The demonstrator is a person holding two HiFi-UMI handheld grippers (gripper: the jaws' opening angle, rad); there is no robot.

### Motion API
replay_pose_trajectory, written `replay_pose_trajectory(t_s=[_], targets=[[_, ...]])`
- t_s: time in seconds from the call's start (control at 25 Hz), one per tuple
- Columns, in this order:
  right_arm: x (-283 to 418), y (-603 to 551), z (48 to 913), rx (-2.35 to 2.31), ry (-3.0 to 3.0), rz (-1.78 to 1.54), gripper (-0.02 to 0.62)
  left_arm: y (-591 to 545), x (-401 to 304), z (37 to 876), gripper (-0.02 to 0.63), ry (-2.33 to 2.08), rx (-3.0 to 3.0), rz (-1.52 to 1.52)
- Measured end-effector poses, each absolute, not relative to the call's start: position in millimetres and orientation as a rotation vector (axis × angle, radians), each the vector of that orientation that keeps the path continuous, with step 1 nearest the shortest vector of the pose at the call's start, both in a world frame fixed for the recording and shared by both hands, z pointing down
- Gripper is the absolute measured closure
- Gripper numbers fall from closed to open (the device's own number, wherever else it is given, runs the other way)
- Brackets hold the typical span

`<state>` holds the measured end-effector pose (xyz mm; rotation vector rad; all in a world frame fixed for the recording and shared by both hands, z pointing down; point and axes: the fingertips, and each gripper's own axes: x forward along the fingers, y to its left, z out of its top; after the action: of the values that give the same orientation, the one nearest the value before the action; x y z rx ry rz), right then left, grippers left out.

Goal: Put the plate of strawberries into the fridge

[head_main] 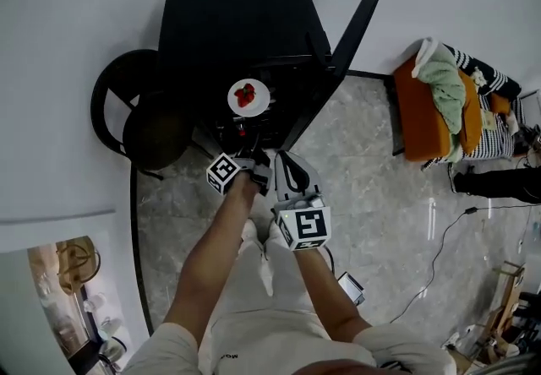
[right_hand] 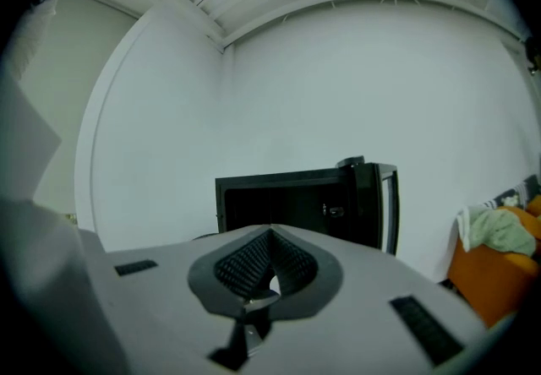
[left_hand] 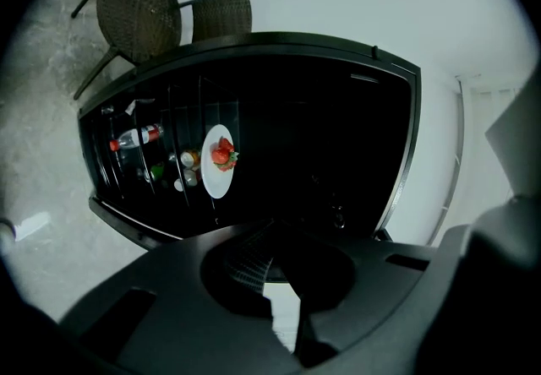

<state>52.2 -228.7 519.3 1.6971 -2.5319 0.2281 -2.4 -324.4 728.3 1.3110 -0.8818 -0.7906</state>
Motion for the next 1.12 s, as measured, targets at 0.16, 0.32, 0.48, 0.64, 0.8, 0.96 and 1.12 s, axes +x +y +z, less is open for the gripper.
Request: replay_pose_trajectory(t_s=[0.16, 0.32, 0.48, 0.64, 0.8, 0.96, 1.12], targets=[[52, -223, 502, 1.692, -2.523, 0.227, 0.583, -315, 0, 707, 0.606, -0.868, 1.327, -0.785], [49, -218, 482, 1.681, -2.520, 0.205, 0.583, -306, -3, 683, 0.606, -0.849, 1.342, -0.782], [54, -213, 468, 1.684, -2.500, 0.234, 0.583, -298, -7, 657, 0.606, -0.848, 1.368, -0.787], [54, -209, 451, 1.683, -2.490, 0.265, 0.583, -289, -11, 630, 0.606, -0.840, 1.401, -0.779], [59, -203, 426, 1.694, -2.512, 0.270, 0.583, -281, -6, 595, 0.606, -0.833, 1.442, -0.778], [65, -198, 402, 1.700, -2.528, 0.260, 0.583, -269, -1, 560, 0.606, -0.836, 1.480, -0.777], [70, -195, 384, 1.714, -2.534, 0.231, 0.583, -254, 7, 534, 0.606, -0.824, 1.492, -0.780]])
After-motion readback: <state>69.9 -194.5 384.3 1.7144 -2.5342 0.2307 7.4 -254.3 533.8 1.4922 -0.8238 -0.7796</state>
